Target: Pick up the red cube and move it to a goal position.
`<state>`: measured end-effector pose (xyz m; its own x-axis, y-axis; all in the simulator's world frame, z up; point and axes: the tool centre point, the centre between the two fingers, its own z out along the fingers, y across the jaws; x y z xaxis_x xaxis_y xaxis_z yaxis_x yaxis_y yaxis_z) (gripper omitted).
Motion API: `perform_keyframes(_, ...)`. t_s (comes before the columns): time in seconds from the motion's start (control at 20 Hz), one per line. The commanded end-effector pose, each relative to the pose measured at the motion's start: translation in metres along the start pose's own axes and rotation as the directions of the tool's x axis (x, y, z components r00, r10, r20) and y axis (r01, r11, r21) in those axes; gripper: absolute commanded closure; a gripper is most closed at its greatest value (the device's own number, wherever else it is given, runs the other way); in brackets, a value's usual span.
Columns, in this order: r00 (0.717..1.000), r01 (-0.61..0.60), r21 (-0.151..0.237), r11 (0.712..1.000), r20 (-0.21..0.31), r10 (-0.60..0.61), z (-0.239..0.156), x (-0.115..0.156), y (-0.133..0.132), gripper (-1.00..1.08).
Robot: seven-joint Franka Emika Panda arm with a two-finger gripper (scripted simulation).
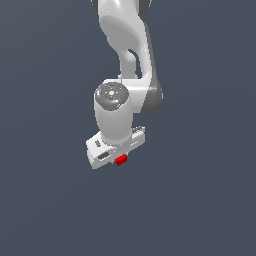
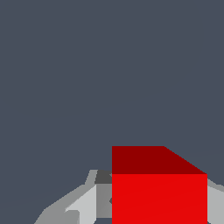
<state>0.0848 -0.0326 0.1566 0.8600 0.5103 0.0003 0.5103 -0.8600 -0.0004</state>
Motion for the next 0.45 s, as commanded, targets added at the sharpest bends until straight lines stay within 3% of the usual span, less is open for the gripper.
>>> perform_keyframes(0.0, 1.0, 0.0, 0.0, 1.0, 0.0, 0.0, -0.0064, 0.0055, 0.0022, 1.08)
perform_keyframes(0.4, 1.0, 0.0, 0.0, 1.0, 0.0, 0.0, -0.0126, 0.0118, 0.0048, 1.08)
